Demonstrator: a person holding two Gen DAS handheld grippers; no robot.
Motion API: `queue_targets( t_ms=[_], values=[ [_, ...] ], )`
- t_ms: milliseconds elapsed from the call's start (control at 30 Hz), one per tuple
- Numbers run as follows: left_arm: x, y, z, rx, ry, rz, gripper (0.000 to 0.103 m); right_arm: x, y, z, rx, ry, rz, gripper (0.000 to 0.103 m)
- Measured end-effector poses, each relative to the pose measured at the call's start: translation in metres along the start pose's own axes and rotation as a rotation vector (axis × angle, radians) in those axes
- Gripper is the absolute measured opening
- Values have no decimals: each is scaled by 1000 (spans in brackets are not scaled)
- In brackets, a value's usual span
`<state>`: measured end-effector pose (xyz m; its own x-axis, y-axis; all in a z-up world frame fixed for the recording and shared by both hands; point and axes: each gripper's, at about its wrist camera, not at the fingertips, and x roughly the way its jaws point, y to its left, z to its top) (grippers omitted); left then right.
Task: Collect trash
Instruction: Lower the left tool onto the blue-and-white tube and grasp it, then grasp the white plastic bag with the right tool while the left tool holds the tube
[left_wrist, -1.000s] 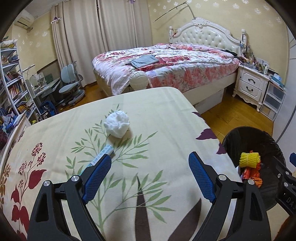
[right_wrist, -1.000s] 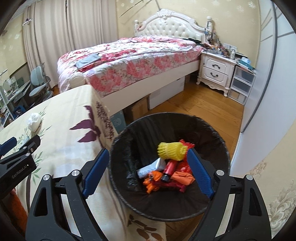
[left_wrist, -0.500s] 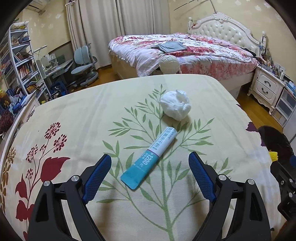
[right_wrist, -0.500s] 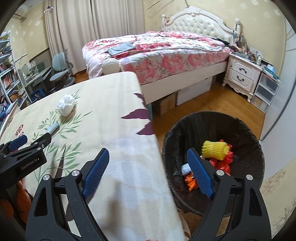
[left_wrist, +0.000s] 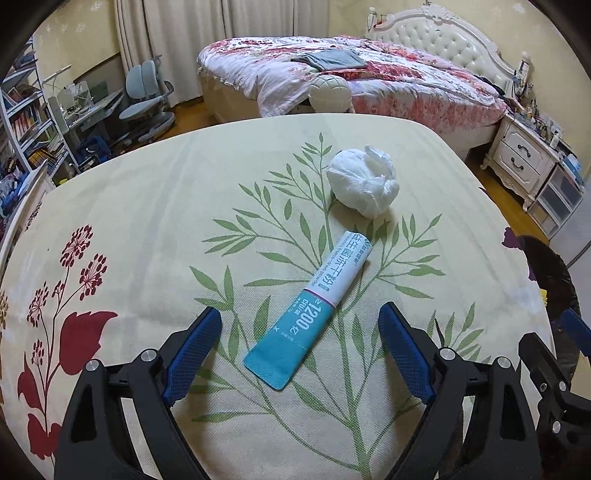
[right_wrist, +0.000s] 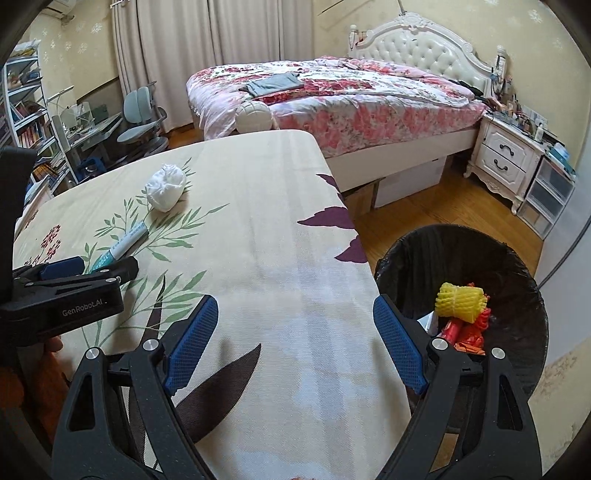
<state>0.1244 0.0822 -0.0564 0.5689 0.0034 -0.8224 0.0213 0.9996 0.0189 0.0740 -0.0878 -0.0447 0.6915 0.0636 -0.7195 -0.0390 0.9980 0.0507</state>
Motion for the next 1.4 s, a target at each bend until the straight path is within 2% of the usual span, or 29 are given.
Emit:
queue_targets(
  t_ms=[133,267,333,400,433,500,567,600,1000,1200,1400],
  values=[
    [1,2,0,26,5,-10,92,1,1,0,-1,0,2,84],
    [1,4,0,33,2,-25,89,3,3,3,-7,0,3,84],
    [-2,5,0,40,-16,-26,79,5,4,4,-10,1,4,84],
    [-4,4,0,58,-37,-27,63,6,6,6,-13,0,7,84],
    [-5,4,0,71,-48,-30,58,7,8,7,-15,0,8,84],
    [-7,2,-1,102,-69,-18,38,9,13,10,-24,0,11,84],
    [-7,2,0,112,-81,-19,25,12,19,12,-37,1,18,84],
    [-7,3,0,113,-84,-10,22,13,21,12,-42,1,20,84],
    [2,48,15,36,-81,56,21,42,70,37,-108,38,95,84],
    [6,70,20,-11,-76,80,21,58,96,51,-140,50,104,84],
    [8,84,22,-47,-76,85,21,73,113,67,-161,57,102,76]
  ],
)
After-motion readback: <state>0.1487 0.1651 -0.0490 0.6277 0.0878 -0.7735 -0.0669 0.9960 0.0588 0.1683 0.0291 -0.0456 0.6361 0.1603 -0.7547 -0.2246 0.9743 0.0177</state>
